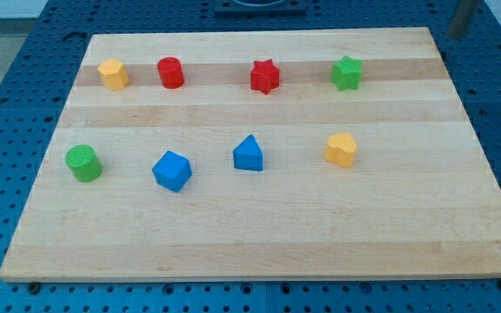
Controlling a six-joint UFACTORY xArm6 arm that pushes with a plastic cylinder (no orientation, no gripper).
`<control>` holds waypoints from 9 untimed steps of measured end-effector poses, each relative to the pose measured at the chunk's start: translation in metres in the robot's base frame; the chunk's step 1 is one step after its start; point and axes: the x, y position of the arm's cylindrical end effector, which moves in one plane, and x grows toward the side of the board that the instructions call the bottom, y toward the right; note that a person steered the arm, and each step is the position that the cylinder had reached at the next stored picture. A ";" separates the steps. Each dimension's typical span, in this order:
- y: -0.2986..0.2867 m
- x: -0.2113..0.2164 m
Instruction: Point at the left side of the green star
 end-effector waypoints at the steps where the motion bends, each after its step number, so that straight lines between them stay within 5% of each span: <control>1: -0.041 0.037; 3: -0.145 0.041; 5: -0.163 0.090; 8: -0.201 0.034; 9: -0.242 0.060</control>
